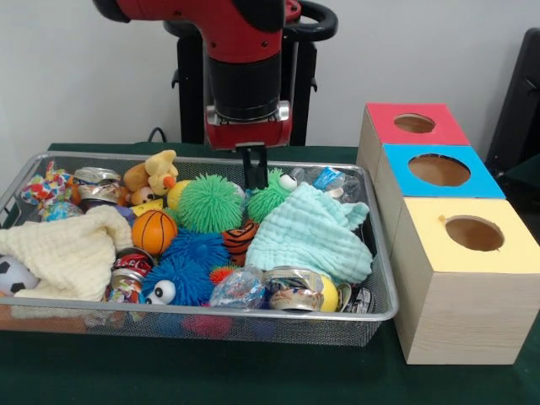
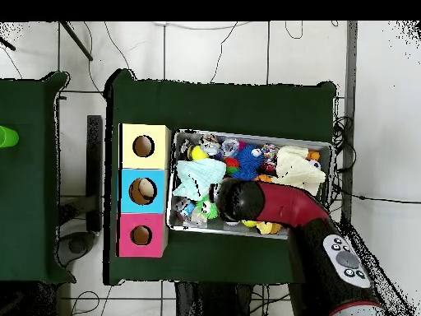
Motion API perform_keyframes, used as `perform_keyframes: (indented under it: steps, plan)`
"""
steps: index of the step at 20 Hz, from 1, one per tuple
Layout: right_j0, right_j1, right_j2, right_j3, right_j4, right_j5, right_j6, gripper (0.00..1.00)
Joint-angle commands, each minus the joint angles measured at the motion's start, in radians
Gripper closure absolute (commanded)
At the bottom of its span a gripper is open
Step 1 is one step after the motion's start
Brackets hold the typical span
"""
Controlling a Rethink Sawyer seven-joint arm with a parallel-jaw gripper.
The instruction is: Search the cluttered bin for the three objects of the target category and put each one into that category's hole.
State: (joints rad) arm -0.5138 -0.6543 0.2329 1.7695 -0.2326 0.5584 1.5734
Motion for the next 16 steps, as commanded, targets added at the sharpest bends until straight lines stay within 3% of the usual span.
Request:
perform_keyframes:
  steps: [1, 5, 10, 16]
  plan:
    - [-0.012, 0.057, 0.031, -0.237, 0.041, 0.214, 0.025, 1.00]
    - [-0.016, 0.084, 0.039, -0.289, 0.041, 0.242, 0.029, 1.00]
    - [-0.048, 0.103, 0.067, -0.291, 0.046, 0.225, 0.000, 1.00]
    - [-0.097, 0.120, 0.112, -0.229, 0.016, 0.082, -0.041, 1.00]
